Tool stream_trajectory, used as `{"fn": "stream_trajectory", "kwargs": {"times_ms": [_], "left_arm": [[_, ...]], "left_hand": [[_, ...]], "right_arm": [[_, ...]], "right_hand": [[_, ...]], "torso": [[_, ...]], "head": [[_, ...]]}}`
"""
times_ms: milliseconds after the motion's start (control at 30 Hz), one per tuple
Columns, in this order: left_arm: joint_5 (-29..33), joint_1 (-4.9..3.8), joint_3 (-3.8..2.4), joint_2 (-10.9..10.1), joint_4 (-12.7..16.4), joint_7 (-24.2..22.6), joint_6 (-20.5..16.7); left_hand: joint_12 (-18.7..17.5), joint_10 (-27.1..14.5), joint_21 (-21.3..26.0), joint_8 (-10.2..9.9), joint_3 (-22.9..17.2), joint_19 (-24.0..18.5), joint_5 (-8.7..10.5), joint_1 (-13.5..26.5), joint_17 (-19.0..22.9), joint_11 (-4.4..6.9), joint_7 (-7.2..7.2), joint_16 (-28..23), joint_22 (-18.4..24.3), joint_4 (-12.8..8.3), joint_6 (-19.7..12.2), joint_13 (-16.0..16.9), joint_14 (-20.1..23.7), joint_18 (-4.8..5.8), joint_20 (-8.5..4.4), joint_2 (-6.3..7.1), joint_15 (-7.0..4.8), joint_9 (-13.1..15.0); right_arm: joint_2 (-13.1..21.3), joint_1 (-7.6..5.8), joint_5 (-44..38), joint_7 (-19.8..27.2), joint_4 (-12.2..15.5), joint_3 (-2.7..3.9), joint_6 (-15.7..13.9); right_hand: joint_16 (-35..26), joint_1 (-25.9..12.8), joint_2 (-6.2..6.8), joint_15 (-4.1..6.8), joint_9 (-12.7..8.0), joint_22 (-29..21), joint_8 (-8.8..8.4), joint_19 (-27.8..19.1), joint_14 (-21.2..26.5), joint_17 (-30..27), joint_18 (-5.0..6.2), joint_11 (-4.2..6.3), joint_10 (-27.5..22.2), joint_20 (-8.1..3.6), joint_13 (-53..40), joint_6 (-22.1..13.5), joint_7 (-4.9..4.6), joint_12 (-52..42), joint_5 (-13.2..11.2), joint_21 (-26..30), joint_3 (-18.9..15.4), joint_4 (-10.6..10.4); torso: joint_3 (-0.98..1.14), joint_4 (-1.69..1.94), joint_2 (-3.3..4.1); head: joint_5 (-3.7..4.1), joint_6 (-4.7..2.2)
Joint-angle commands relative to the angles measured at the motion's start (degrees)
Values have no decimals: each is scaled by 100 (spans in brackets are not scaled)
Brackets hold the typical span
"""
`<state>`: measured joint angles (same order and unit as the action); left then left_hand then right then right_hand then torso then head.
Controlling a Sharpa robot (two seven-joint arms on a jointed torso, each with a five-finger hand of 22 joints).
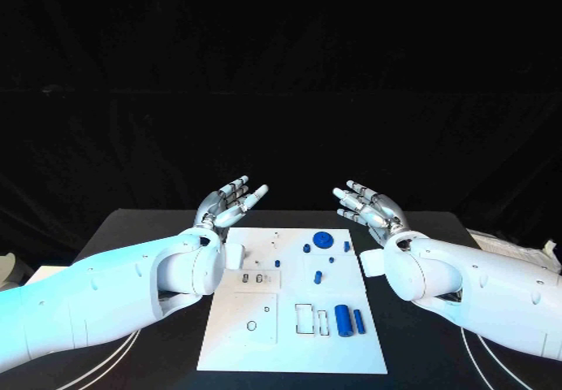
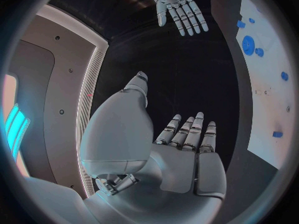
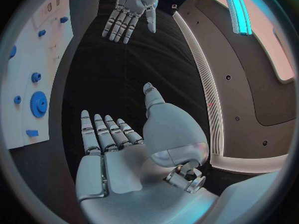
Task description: Assemble the parts on the task board
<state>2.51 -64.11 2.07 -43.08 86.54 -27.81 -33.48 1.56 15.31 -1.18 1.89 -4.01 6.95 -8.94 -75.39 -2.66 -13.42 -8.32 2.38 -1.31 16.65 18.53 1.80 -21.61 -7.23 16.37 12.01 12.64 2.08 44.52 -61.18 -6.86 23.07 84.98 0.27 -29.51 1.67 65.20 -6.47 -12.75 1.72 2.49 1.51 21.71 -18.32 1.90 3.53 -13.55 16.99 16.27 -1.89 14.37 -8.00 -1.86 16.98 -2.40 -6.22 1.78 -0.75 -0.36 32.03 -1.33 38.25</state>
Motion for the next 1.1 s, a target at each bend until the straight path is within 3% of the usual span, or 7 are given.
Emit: {"fn": "stream_trajectory", "kwargs": {"times_ms": [33, 167, 367, 500, 667, 900, 1100], "left_arm": [[82, -15, -3, 15, -2, 6, 432], [82, -15, -3, 15, -2, 6, 432], [91, -47, -8, -217, 134, -152, 688], [92, -64, -24, -342, 280, -128, 744], [66, -80, -50, -489, 488, -27, 845], [-69, -124, -80, -664, 778, 71, 978], [39, -139, -96, -880, 1259, 81, 916]], "left_hand": [[42, 154, -47, 37, -51, 56, -10, -157, -28, -50, -728, 47, -19, 48, 134, 17, -193, -61, 49, -52, 35, 15], [137, 781, -190, 127, -274, 463, 52, -263, -119, -161, -807, 205, -101, 24, 641, 72, -939, 16, 48, -357, 119, 65], [425, 2756, -997, 385, -404, 2724, 97, -386, -266, -10, -723, 579, -489, -106, 2116, 191, -2504, -144, 30, -722, -63, 178], [535, 3600, -1224, 481, -364, 3466, 101, -436, -274, 130, -625, 679, -531, -263, 3017, 199, -3083, -313, 5, -834, -242, 205], [639, 4238, -1470, 571, -359, 4278, 97, -513, -351, 318, -494, 841, -572, -455, 3581, 227, -3815, -342, -189, -938, -465, 202], [645, 4839, -1580, 519, -389, 4870, 100, -527, -541, 498, -358, 916, -557, -530, 3879, 263, -4418, -341, -399, -962, -679, 173], [405, 4711, -1595, 350, -406, 5067, 101, -533, -693, 476, -362, 893, -534, -569, 3782, 203, -4615, -324, -461, -924, -711, 159]], "right_arm": [[-11, -14, -576, -371, -59, 8, 989], [-13, -21, -656, -430, -92, 10, 1139], [5, -104, -2126, -94, -301, 57, 679], [44, -155, -2868, -250, -322, 94, 621], [87, -218, -3966, -606, -335, 162, 595], [62, -374, -5698, -1300, -428, 210, 940], [4, -495, -7298, -2221, -370, 233, 1302]], "right_hand": [[202, 732, -178, -97, 83, 126, 132, 1054, -1328, 103, 334, -143, 1225, 38, -96, 877, -878, -168, -103, -229, 221, 428], [432, 977, -155, 106, 164, 211, 280, 2047, -2977, 175, 565, 22, 2947, 35, -181, 2112, -770, -421, -236, -506, 370, 696], [611, 1119, -118, 381, 228, 251, 434, 2689, -3884, 187, 717, 278, 3801, -60, -174, 3614, -536, -597, -323, -779, 483, 930], [666, 1154, -121, 528, 209, 263, 378, 3057, -4373, 201, 719, 383, 4164, -212, -169, 3914, -481, -562, -382, -925, 609, 1103], [710, 1152, -111, 722, 216, 300, 342, 3487, -4935, 228, 715, 506, 4606, -427, -174, 4237, -405, -494, -383, -1123, 828, 1392], [952, 1132, 65, 1030, 221, 511, 322, 4202, -5803, 416, 705, 747, 5261, -780, -215, 4545, -233, -516, -407, -1630, 934, 1474], [1293, 1068, 248, 1203, 215, 743, 275, 4640, -6458, 689, 702, 841, 5427, -1003, -211, 4643, -147, -432, -335, -2089, 901, 1450]], "torso": [[-2, -1, 2], [-2, -1, 2], [-16, 12, 119], [-20, 33, 213], [-39, 79, 334], [-74, 152, 512], [-98, 181, 695]], "head": [[0, 1], [0, 1], [36, 15], [65, 2], [144, -37], [252, -112], [305, -216]]}}
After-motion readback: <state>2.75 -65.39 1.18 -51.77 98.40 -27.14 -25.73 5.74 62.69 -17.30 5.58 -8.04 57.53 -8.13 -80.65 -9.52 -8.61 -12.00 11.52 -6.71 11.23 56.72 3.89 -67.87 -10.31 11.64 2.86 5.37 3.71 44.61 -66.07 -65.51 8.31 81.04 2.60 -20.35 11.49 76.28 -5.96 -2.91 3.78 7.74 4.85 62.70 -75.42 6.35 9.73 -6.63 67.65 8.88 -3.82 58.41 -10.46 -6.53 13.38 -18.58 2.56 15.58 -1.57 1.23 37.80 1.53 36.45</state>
